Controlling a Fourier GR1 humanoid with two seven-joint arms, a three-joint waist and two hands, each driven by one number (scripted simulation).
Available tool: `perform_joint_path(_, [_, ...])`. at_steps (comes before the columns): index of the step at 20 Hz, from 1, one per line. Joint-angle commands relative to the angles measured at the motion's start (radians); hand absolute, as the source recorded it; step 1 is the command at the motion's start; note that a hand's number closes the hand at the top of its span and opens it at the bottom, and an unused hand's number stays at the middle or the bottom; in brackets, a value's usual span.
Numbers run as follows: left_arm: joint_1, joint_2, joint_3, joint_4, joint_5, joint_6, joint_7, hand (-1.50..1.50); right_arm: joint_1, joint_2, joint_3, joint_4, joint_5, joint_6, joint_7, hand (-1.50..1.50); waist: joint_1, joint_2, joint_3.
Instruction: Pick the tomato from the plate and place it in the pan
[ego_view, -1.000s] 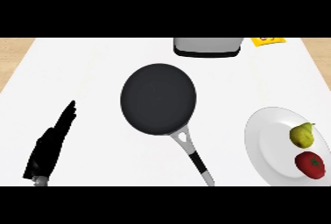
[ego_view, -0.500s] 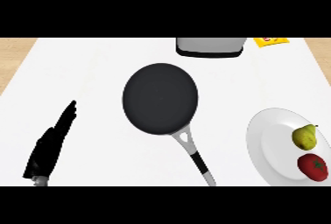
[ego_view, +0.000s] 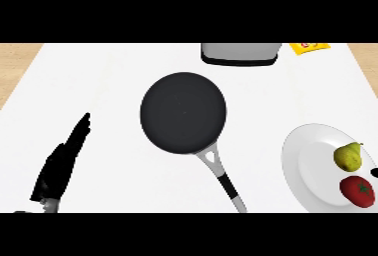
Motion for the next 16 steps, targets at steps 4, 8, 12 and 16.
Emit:
perform_joint_path(4, [0.018, 0.009, 0.016, -0.042, -0.022, 0.002, 0.034, 0.0, -0.104, -0.003, 0.061, 0.116, -0.063, 0.097, 0.163, -1.5, -0.008, -0.003, 0.001])
perform_joint_path(8, [0.029, -0.016, 0.017, -0.014, -0.026, 0.009, 0.006, 0.0, -0.12, 0.04, 0.156, 0.175, -0.058, 0.076, 0.169, -1.5, -0.001, -0.002, 0.001])
perform_joint_path(12, [0.003, 0.018, 0.075, 0.044, 0.022, -0.066, -0.033, 0.0, -0.187, 0.051, 0.204, 0.201, -0.065, 0.062, 0.201, -1.5, -0.008, -0.001, -0.001])
perform_joint_path(16, [0.009, -0.032, 0.024, -0.007, -0.032, -0.011, 0.026, 0.0, -0.177, 0.074, 0.249, 0.183, -0.066, 0.017, 0.22, -1.5, -0.019, -0.005, 0.0])
